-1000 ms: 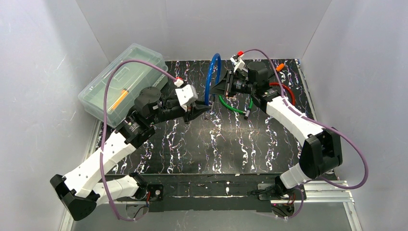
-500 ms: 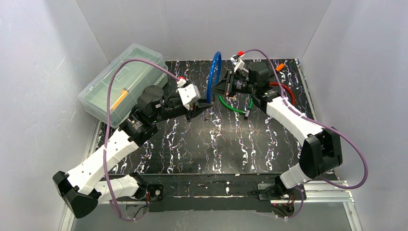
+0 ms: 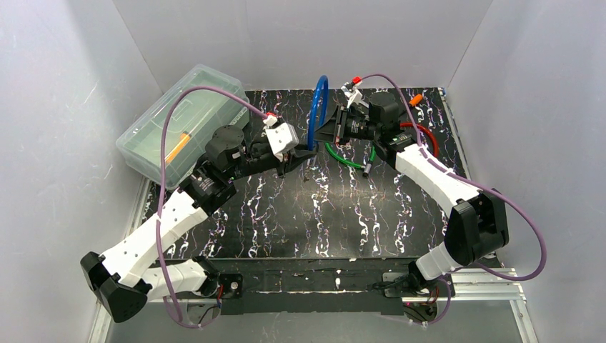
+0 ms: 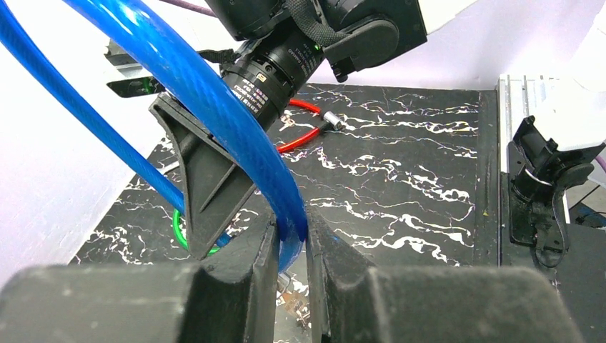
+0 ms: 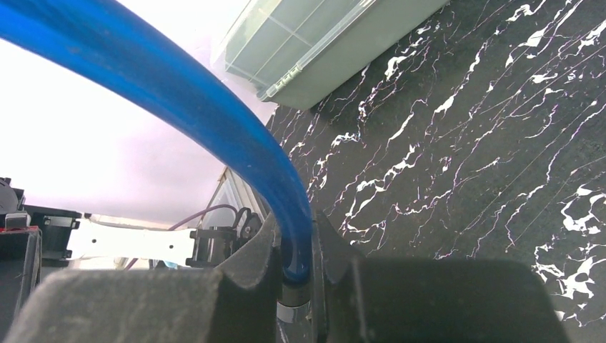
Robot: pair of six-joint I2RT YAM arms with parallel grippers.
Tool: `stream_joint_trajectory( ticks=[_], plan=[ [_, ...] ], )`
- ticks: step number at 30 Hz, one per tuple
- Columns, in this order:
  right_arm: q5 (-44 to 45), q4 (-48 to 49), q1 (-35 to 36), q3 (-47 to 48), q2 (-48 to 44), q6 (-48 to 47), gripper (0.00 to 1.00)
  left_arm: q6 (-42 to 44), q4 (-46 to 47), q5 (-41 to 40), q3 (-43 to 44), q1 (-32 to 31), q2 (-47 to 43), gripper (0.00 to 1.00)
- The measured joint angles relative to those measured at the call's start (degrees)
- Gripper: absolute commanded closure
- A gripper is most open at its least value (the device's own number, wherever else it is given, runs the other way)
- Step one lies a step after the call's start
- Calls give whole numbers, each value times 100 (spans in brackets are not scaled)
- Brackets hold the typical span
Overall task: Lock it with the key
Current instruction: Lock the lock.
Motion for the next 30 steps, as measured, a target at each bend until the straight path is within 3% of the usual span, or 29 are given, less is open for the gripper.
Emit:
stream_joint_trajectory(
  ticks=[10,21,30],
  plan=[
    [-4,2,9,0,0,98,99,92,50,26,-4,0,101,100],
    [50,129,0,-33,0,413,99,780,74,177,-345,57,90,100],
    [284,199,-76,-267,7,404,99,369,223,391,-365,581,409,100]
  ],
)
